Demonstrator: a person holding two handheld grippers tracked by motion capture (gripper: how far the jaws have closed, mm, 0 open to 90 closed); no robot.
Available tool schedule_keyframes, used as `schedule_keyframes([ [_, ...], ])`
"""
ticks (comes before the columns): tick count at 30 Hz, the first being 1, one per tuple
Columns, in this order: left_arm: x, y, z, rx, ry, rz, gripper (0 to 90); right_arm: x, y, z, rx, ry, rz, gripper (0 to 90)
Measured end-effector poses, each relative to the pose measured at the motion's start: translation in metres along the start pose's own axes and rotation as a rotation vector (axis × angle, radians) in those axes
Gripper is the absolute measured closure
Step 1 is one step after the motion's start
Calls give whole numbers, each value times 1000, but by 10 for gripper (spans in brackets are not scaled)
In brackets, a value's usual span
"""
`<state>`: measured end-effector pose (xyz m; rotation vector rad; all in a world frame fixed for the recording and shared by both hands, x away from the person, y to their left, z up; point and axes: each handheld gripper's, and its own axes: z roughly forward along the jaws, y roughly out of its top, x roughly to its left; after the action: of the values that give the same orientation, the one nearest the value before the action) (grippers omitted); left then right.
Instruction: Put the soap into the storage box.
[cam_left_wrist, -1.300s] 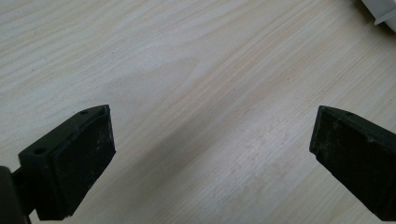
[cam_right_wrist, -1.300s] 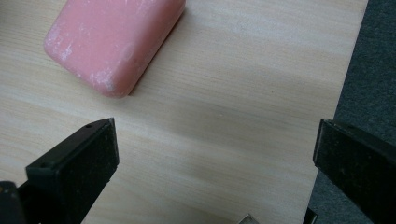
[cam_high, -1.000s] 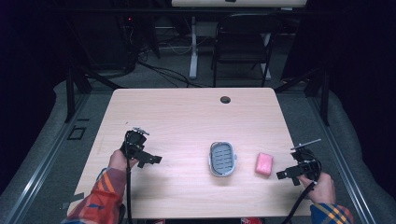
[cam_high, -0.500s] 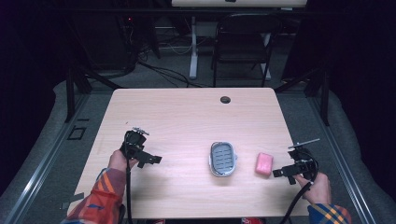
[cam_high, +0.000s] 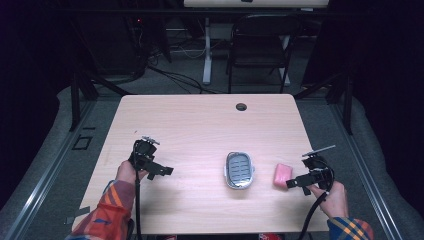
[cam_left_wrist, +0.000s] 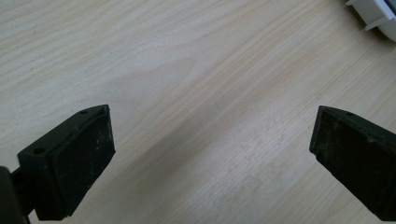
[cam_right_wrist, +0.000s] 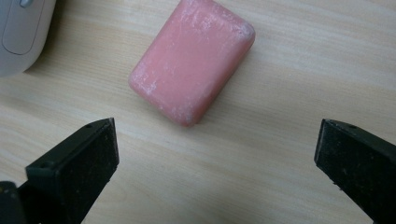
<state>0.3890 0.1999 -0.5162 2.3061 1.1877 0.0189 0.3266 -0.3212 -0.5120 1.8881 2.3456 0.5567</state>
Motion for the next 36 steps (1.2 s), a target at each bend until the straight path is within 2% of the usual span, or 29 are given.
schedule_keyframes([
  [6,0,0,1,-1,-2,0,0,4,3,1,-15,-1,17,0],
  [8,0,0,1,-2,-2,0,0,5,5,0,-6,4,3,0],
  [15,-1,1,1,0,-4,2,0,7,8,2,-22,6,17,0],
  [19,-1,1,2,2,-5,2,0,11,13,3,-18,8,0,0],
  [21,-1,2,2,2,-5,2,0,13,14,5,-38,22,9,0],
  [25,-1,3,3,7,-2,10,0,15,21,6,-26,18,-3,0],
  [28,-2,3,3,8,-1,8,0,19,26,10,-40,11,12,0],
  [33,-2,3,3,10,-3,10,0,24,35,15,-10,-8,-9,0],
  [35,-2,4,4,9,-3,10,0,26,36,17,-23,-17,1,0],
  [36,-2,3,3,8,-4,11,0,27,40,19,-2,-26,-16,0],
])
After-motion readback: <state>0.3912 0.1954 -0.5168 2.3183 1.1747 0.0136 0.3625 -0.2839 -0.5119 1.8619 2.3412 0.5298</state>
